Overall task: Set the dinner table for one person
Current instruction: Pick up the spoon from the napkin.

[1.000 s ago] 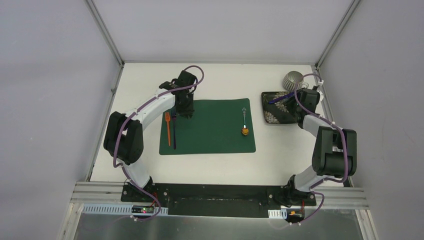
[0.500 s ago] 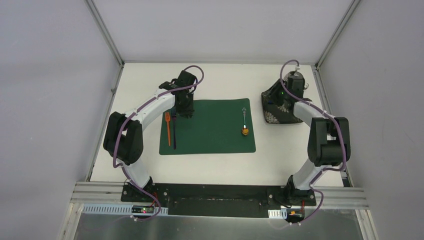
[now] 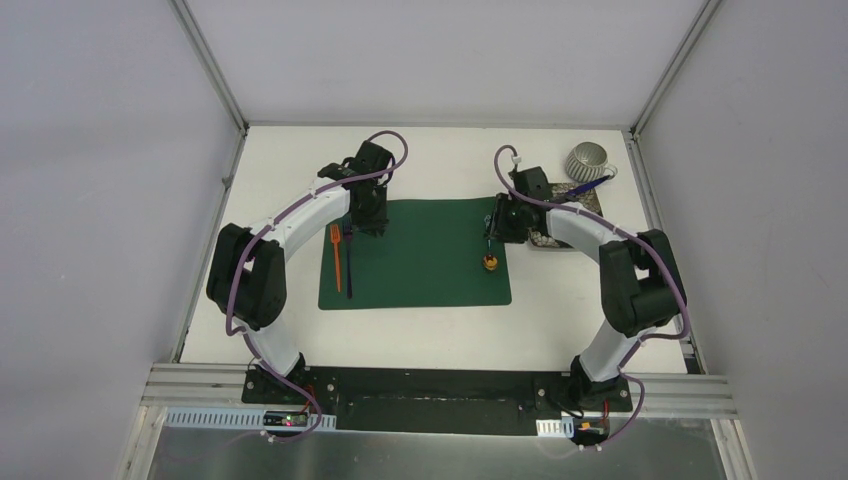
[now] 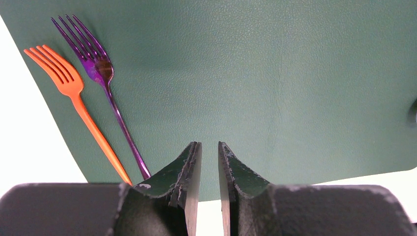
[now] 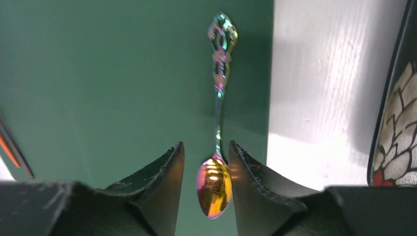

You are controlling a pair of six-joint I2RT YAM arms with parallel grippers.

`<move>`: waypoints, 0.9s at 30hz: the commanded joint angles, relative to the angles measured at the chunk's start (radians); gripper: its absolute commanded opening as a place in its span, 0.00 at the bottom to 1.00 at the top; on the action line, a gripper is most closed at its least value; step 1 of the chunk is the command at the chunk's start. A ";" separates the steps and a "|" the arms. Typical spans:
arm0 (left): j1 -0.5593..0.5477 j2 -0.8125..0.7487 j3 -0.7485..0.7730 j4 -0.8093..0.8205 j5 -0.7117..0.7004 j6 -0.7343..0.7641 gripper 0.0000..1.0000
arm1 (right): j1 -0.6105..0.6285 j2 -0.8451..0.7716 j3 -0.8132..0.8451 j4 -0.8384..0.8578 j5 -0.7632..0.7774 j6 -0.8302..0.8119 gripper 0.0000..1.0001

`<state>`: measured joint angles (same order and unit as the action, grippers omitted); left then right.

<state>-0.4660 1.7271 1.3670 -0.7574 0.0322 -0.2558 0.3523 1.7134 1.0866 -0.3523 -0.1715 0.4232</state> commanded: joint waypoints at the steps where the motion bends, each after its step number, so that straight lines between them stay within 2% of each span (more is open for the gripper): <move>1: -0.011 -0.014 0.009 0.027 0.002 -0.016 0.20 | 0.009 -0.044 -0.036 -0.045 0.050 -0.017 0.42; 13: -0.012 -0.029 -0.001 0.025 -0.001 -0.016 0.20 | 0.044 0.007 -0.030 -0.024 0.053 -0.007 0.41; 20: -0.013 -0.033 -0.006 0.026 -0.007 -0.019 0.29 | 0.071 0.043 0.005 -0.020 0.050 -0.004 0.41; 27: -0.013 -0.039 -0.013 0.027 -0.009 -0.019 0.28 | 0.086 0.066 0.032 -0.020 0.047 -0.006 0.38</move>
<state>-0.4660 1.7271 1.3602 -0.7570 0.0322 -0.2691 0.4263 1.7626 1.0725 -0.3954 -0.1276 0.4202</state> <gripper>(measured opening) 0.286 0.398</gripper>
